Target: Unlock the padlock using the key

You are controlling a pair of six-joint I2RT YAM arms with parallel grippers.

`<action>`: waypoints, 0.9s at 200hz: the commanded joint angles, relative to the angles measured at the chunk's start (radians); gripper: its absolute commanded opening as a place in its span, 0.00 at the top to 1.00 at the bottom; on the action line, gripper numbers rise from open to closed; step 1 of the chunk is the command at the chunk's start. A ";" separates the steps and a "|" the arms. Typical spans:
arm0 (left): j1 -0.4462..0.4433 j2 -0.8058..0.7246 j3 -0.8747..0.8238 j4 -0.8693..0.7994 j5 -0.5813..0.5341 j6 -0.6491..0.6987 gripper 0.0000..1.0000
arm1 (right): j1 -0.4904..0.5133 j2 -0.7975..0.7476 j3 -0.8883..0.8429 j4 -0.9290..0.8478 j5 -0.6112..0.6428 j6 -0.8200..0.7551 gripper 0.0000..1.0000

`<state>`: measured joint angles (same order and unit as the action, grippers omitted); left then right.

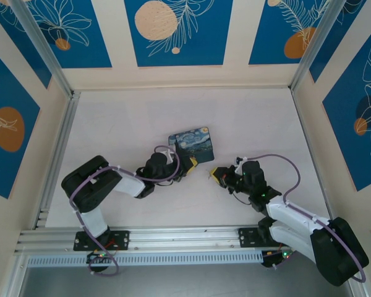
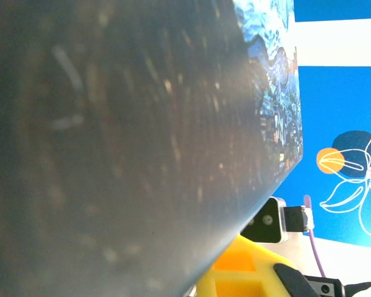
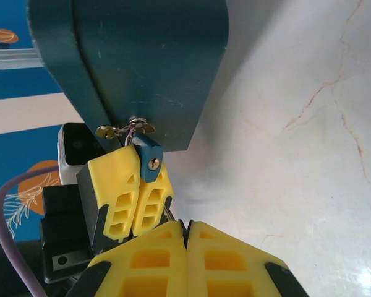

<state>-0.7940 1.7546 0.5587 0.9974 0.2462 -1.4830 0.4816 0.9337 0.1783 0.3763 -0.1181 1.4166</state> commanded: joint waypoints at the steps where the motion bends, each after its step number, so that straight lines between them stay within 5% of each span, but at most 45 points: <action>1: -0.004 0.006 0.006 0.101 -0.029 -0.041 1.00 | 0.011 0.020 -0.016 0.059 0.061 0.077 1.00; 180: -0.021 0.053 0.027 0.143 -0.062 -0.080 1.00 | 0.097 0.193 0.065 0.173 0.141 0.172 1.00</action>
<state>-0.8082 1.7969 0.5602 1.0698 0.2005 -1.5475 0.5671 1.1172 0.2108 0.5251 -0.0139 1.5787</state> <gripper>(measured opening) 0.077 0.054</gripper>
